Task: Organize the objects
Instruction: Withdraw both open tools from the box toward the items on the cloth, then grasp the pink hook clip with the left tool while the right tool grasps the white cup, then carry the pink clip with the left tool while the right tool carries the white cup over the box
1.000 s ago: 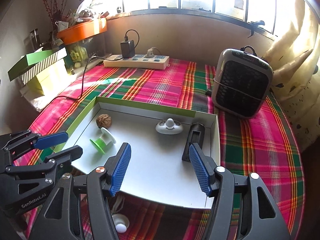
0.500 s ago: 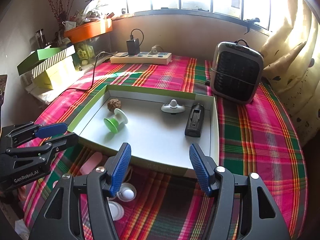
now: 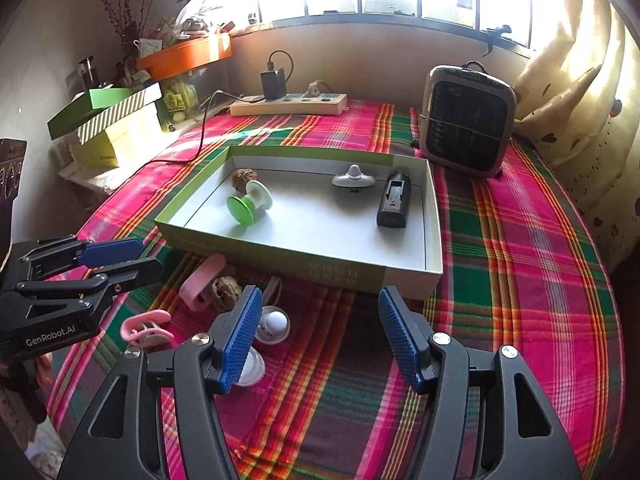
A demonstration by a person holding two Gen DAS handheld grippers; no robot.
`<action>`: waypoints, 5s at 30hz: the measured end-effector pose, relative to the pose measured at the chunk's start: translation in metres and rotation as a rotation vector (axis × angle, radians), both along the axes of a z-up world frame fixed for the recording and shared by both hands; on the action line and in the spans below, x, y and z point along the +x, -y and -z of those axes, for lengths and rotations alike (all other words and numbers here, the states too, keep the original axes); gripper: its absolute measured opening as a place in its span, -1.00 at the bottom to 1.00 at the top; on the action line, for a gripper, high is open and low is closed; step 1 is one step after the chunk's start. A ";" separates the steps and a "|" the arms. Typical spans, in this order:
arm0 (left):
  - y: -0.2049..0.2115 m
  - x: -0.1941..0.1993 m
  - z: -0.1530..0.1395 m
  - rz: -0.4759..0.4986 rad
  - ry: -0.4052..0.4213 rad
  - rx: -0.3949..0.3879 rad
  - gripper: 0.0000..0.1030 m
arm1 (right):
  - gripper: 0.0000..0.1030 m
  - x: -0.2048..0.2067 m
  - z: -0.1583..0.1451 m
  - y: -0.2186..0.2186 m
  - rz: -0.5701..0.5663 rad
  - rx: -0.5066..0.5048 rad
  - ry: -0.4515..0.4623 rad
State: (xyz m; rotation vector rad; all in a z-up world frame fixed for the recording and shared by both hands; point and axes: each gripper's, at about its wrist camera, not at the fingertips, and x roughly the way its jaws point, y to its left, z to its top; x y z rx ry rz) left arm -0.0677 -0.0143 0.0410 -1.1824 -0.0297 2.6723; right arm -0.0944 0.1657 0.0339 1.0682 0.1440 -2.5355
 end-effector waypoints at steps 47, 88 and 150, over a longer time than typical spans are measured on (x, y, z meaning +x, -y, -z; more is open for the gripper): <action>-0.003 0.022 0.031 0.051 0.087 0.002 -0.27 | 0.19 0.029 0.034 0.025 -0.097 0.013 0.099; 0.001 0.019 0.033 0.034 0.072 -0.024 -0.58 | -0.44 0.032 0.034 0.040 -0.107 0.098 0.061; -0.003 -0.010 -0.001 0.011 0.005 -0.016 -0.58 | -0.45 -0.008 -0.014 0.024 -0.127 0.046 -0.022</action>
